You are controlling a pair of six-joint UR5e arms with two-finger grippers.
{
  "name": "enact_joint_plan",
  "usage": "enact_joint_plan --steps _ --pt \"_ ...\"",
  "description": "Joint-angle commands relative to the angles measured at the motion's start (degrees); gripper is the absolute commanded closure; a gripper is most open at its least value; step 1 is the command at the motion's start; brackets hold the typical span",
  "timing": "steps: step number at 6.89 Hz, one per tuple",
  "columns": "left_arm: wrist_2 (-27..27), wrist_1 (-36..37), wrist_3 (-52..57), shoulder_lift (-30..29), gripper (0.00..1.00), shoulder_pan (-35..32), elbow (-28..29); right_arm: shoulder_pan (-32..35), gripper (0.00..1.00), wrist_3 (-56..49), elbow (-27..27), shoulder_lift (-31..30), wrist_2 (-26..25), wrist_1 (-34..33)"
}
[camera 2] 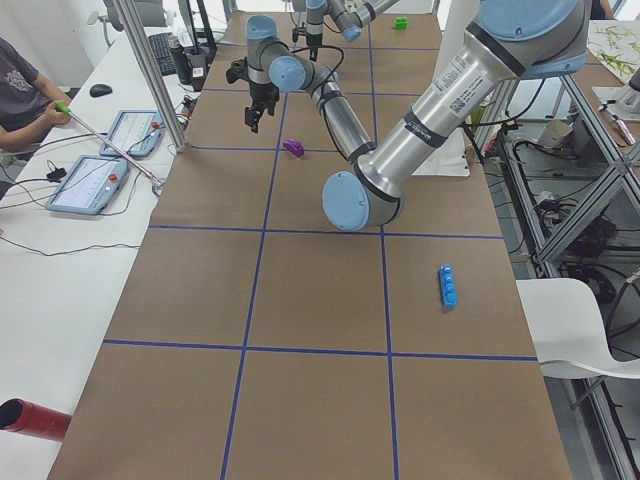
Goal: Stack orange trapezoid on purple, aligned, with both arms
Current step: 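Lower the right gripper onto the orange trapezoid block and close it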
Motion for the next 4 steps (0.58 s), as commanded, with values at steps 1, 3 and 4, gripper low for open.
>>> enact_joint_plan --steps 1,3,4 --pt "-0.1 0.2 0.0 0.0 0.00 0.1 -0.1 0.0 0.43 0.0 0.0 -0.2 0.3 0.0" --pt "-0.1 0.6 0.0 -0.1 0.00 0.3 -0.2 0.0 0.51 0.0 -0.2 -0.3 0.3 -0.1" --pt "-0.3 0.6 0.0 -0.1 0.00 0.3 -0.4 0.0 0.50 0.1 -0.1 -0.4 0.3 -0.2"
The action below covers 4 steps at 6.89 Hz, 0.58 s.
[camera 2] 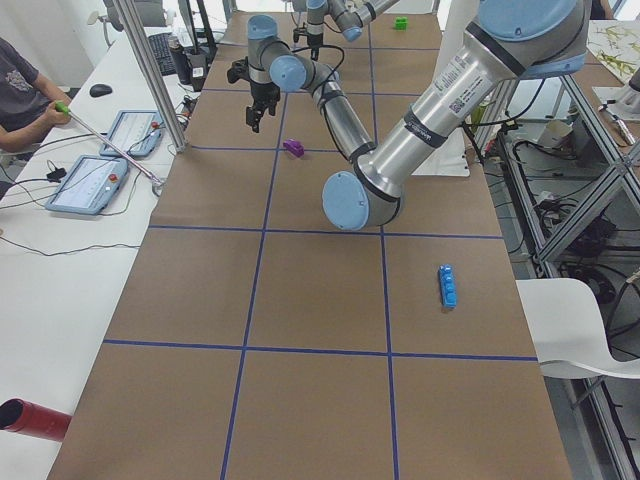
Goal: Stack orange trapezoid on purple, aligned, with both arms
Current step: 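Lower the right gripper onto the orange trapezoid block and close it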
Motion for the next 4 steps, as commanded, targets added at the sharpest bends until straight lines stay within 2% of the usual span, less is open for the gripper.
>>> enact_joint_plan --steps 1,2,3,4 --pt "-0.2 0.3 0.0 0.0 0.00 0.0 -0.1 0.1 0.72 0.0 0.0 -0.1 0.0 -0.1" --pt "-0.3 0.4 0.0 0.0 0.00 -0.1 -0.3 0.6 1.00 0.0 0.8 0.3 2.5 -1.4" --pt "-0.3 1.1 0.0 0.0 0.00 -0.2 -0.7 3.9 1.00 -0.1 1.9 0.8 5.9 -3.7" --pt "-0.3 1.4 0.0 0.1 0.00 -0.2 -0.7 5.9 1.00 -0.1 2.8 2.8 6.3 -5.9"
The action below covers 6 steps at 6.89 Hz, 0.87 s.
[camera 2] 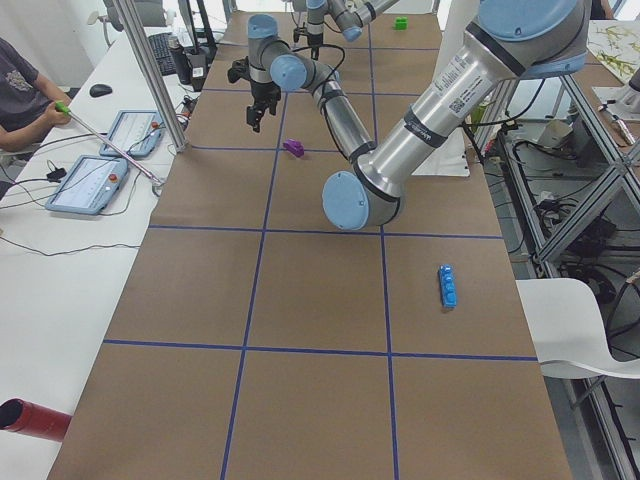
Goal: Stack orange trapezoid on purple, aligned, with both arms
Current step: 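Lift the orange block with the right gripper and carry it over the purple block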
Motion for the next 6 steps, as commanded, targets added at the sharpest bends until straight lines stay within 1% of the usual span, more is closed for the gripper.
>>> enact_joint_plan --steps 1,2,3,4,5,6 --pt "0.1 0.5 0.1 0.2 0.00 -0.3 0.0 2.9 1.00 0.3 3.1 3.1 1.5 -4.7" --pt "0.2 2.4 1.8 0.1 0.00 -1.4 0.5 2.8 1.00 2.9 3.2 8.2 1.4 -9.6" --pt "0.5 5.3 7.6 0.4 0.00 -3.1 1.0 2.6 1.00 7.6 3.2 17.0 1.2 -19.5" --pt "0.6 5.5 11.4 3.6 0.00 -5.0 1.2 1.6 1.00 8.0 3.3 25.2 1.0 -30.0" --pt "0.4 5.2 17.1 6.4 0.00 -7.5 1.2 0.9 1.00 11.3 2.9 30.7 1.2 -32.0" --pt "0.0 5.0 19.5 8.7 0.00 -9.9 1.2 -1.6 1.00 17.5 2.7 32.8 0.8 -31.9"
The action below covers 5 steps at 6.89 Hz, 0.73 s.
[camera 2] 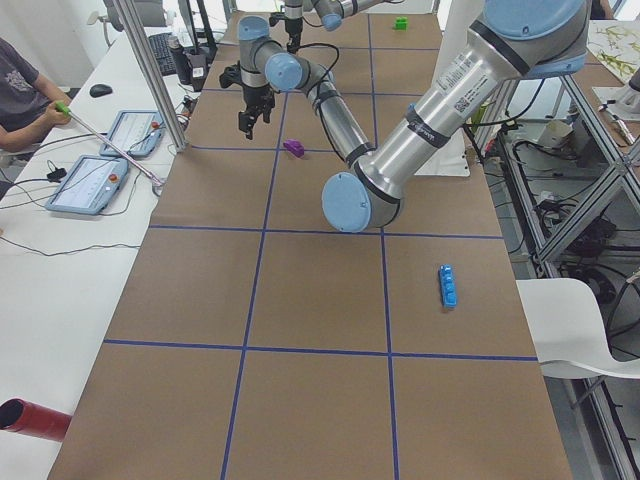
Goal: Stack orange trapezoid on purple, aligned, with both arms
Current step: 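Lift the orange block with the right gripper and carry it over the purple block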
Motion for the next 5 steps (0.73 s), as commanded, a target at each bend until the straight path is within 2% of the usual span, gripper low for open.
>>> enact_joint_plan --steps 1,2,3,4,5 --pt "-0.3 0.0 6.1 5.1 0.00 -4.1 0.0 -4.2 1.00 8.4 -0.7 6.7 -1.2 -2.1" --pt "-0.3 -0.1 9.3 7.8 0.00 -6.2 0.0 -8.1 1.00 17.6 -1.4 10.2 -6.6 -1.9" --pt "-0.4 -0.6 11.2 10.4 0.00 -8.0 -0.1 -11.4 1.00 24.4 -5.4 14.8 -11.5 -2.0" --pt "-0.4 -2.3 11.5 12.8 0.00 -8.2 -0.2 -13.6 1.00 29.7 -11.6 19.7 -11.7 -2.0" --pt "-0.4 -5.4 11.5 15.8 0.00 -8.2 -0.2 -16.7 1.00 36.6 -15.5 23.7 -13.0 -2.0"
